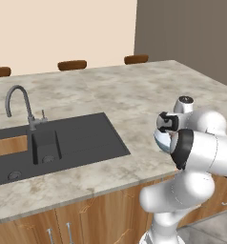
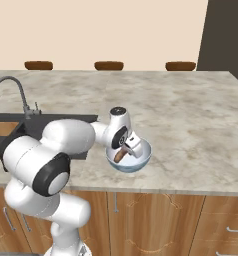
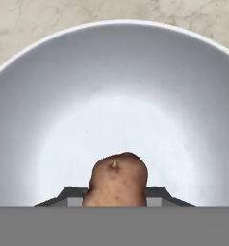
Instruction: Pick the pears from the cabinet and place them in one bowl. Pick the potato from the sink and place it in the other bowl.
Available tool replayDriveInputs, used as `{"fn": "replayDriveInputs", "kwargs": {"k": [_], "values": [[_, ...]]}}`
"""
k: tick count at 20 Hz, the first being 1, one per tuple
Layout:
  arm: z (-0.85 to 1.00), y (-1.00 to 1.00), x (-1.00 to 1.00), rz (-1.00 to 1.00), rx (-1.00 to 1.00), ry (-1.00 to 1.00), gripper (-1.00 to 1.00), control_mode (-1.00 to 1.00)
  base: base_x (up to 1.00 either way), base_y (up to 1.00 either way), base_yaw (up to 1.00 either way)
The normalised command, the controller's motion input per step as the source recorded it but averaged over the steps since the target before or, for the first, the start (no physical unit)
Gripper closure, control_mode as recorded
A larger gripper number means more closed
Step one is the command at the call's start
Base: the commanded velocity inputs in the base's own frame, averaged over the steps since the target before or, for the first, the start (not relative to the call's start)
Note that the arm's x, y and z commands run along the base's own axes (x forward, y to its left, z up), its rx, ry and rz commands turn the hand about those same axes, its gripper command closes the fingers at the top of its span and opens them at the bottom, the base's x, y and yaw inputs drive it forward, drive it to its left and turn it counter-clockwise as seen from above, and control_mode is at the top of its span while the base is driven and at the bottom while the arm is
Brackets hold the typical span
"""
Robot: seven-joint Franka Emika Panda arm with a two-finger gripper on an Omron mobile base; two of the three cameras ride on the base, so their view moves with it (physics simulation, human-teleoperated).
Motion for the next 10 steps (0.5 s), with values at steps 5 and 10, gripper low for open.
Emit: {"fn": "replayDriveInputs", "kwargs": {"k": [5, 10], "values": [[-0.22, 0.0, 0.18, 0.0, 0.0, 0.0, -1.0, -1.0, 0.0, 0.0, 0.0], [0.13, -0.08, 0.11, 0.01, 0.0, 0.05, -1.0, -1.0, 0.0, 0.0, 0.0]]}}
